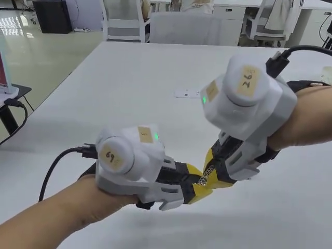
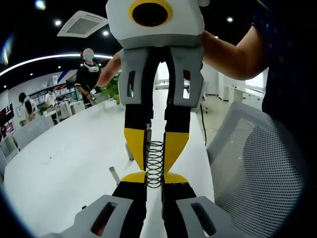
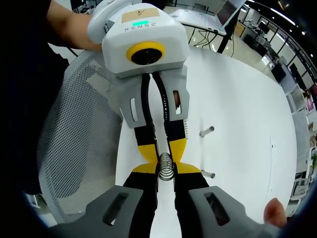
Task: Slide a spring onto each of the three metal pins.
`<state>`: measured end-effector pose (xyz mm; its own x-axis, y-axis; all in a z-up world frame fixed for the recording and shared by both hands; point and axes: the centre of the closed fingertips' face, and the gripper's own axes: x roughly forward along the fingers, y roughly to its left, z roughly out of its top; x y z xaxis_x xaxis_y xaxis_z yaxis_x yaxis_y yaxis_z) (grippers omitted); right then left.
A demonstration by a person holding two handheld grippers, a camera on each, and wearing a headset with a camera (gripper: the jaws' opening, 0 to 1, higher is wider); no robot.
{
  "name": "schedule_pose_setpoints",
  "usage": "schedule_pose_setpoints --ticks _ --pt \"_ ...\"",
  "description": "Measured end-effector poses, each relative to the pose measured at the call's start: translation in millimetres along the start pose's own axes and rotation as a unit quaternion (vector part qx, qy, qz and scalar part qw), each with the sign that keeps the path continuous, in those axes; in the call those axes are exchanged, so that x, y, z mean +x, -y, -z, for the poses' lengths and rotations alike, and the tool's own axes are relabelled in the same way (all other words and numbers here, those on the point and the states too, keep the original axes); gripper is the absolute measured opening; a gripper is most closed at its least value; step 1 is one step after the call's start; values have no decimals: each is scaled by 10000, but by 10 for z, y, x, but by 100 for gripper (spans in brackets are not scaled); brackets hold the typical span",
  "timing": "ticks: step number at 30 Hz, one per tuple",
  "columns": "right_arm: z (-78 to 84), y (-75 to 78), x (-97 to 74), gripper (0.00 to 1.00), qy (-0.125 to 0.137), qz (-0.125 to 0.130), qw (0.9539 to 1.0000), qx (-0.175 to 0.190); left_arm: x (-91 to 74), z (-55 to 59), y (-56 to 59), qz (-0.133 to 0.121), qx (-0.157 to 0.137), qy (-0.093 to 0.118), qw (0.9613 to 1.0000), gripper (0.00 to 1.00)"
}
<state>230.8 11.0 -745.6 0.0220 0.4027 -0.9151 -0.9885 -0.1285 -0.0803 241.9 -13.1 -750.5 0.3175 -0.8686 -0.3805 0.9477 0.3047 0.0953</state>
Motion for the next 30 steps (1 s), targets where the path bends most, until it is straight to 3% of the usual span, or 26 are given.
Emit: schedule_pose_setpoints --ticks 9,13,19,30 --pt "10 -15 18 9 -41 -50 10000 -63 20 22 3 -11 -6 -44 10000 3" --pt "30 12 15 8 -75 -12 10000 -56 24 79 -8 -31 -40 -168 9998 12" --pt "86 47 9 9 -121 -9 9999 -30 -19 116 -61 -86 -204 -183 9996 16" --pt "197 112 -22 9 -201 41 9998 26 -243 174 -133 -148 -343 -381 9986 23"
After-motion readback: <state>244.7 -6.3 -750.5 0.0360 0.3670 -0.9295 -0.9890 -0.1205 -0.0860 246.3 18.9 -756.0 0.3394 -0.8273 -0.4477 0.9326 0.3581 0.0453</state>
